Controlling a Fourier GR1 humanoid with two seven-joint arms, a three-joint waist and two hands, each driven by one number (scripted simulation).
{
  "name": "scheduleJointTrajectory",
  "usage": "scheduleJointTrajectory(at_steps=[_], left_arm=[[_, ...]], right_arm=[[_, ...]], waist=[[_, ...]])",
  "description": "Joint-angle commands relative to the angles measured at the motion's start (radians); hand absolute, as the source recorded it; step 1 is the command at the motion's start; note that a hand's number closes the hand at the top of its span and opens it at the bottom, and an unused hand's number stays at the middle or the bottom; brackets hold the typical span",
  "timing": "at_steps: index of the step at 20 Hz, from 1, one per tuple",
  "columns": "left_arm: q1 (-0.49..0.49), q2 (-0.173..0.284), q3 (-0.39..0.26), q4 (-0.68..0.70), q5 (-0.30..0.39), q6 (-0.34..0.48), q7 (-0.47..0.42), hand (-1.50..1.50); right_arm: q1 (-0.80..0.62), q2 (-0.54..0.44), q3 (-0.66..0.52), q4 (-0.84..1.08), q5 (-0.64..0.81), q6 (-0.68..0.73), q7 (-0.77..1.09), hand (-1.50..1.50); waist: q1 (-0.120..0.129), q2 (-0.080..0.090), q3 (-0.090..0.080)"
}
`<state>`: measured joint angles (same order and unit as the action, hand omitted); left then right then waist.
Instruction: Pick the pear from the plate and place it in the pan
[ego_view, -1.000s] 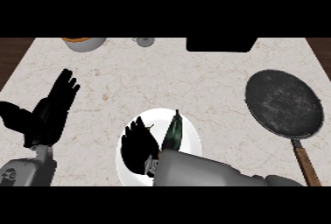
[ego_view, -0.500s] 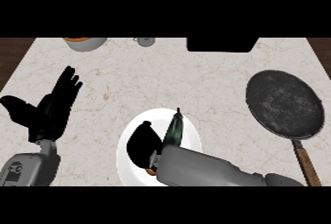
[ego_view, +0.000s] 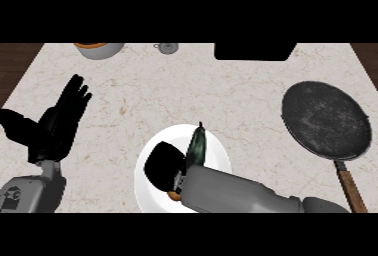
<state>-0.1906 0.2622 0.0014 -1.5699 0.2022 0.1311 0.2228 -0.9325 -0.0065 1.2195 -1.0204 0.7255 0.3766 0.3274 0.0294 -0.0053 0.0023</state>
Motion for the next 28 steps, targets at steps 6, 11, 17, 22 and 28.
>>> scheduleJointTrajectory(at_steps=[6,11,17,22,28], left_arm=[[0.063,-0.015,0.023,-0.007,0.000,-0.015,-0.037,0.00],[0.058,-0.004,0.055,-0.012,-0.003,0.027,-0.008,0.00],[0.084,-0.010,0.037,-0.030,-0.025,0.030,-0.010,0.00],[0.039,0.001,0.057,-0.001,-0.004,0.015,0.012,0.00],[0.079,-0.004,0.061,-0.023,0.019,-0.035,-0.027,0.00]], right_arm=[[0.056,0.006,-0.095,-0.006,-0.022,-0.126,0.076,1.50],[0.187,-0.098,-0.402,0.053,-0.109,-0.309,0.319,1.50],[0.161,-0.201,-0.384,-0.257,0.102,-0.406,0.581,1.50],[0.089,-0.274,-0.435,-0.539,0.188,-0.278,0.753,1.50],[0.173,-0.370,-0.567,-0.820,0.167,-0.100,0.816,1.50]], waist=[[-0.008,0.005,-0.002],[-0.110,-0.011,0.001],[-0.090,-0.021,-0.002],[-0.079,-0.014,-0.003],[-0.048,-0.002,-0.003]])
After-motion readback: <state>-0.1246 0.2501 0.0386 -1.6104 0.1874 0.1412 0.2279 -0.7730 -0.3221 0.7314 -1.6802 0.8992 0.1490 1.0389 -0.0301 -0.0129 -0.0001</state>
